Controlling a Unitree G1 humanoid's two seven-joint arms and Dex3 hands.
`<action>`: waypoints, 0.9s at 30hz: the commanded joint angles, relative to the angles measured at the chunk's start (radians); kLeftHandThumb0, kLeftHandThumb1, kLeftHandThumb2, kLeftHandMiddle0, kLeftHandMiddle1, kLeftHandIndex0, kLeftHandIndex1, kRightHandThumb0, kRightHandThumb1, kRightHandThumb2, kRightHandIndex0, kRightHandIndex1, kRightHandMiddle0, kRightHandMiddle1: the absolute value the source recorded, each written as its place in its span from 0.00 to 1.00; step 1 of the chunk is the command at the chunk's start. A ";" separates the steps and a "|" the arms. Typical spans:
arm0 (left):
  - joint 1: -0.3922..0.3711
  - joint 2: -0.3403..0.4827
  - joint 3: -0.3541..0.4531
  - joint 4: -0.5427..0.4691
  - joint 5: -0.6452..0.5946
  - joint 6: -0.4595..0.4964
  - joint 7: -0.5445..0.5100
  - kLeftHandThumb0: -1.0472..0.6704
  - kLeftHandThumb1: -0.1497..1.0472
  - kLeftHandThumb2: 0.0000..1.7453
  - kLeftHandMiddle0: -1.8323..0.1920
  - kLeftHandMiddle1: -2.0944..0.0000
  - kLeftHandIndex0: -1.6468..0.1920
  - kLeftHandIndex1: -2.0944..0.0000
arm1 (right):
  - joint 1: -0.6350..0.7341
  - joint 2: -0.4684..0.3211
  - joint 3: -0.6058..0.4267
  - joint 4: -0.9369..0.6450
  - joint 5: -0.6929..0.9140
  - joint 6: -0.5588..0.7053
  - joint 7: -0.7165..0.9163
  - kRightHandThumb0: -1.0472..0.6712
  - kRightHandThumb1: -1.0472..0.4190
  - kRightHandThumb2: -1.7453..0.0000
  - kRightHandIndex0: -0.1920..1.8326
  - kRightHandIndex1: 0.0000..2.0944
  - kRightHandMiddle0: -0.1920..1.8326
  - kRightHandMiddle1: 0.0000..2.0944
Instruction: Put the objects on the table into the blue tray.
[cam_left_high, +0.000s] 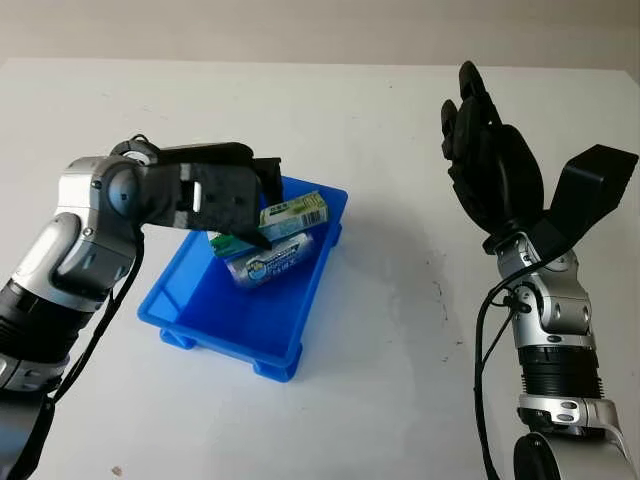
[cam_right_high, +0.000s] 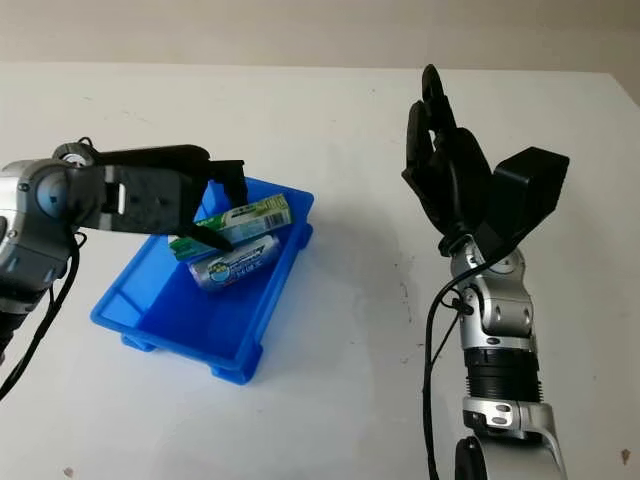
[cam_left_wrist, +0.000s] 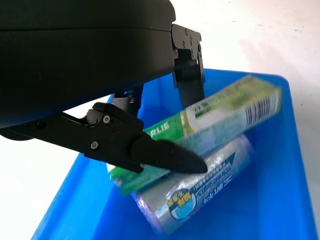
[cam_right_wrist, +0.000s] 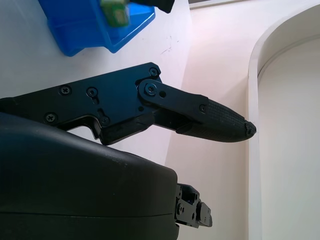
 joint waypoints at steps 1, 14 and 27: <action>0.003 0.018 0.002 -0.022 0.013 -0.008 -0.010 0.22 1.00 0.19 0.86 0.82 0.95 0.75 | 0.005 -0.006 -0.006 -0.010 0.004 -0.008 0.002 0.19 0.00 0.59 0.00 0.00 0.00 0.00; -0.001 -0.055 0.140 -0.171 -0.076 0.116 0.044 0.20 1.00 0.23 0.92 0.98 0.96 0.93 | 0.007 0.001 0.000 -0.011 -0.003 -0.009 -0.010 0.19 0.00 0.58 0.00 0.00 0.00 0.00; 0.032 -0.201 0.485 -0.193 -0.383 0.135 0.327 0.24 1.00 0.31 0.86 0.98 0.88 0.94 | 0.013 0.011 0.008 -0.016 -0.005 -0.009 -0.024 0.17 0.00 0.60 0.00 0.00 0.00 0.00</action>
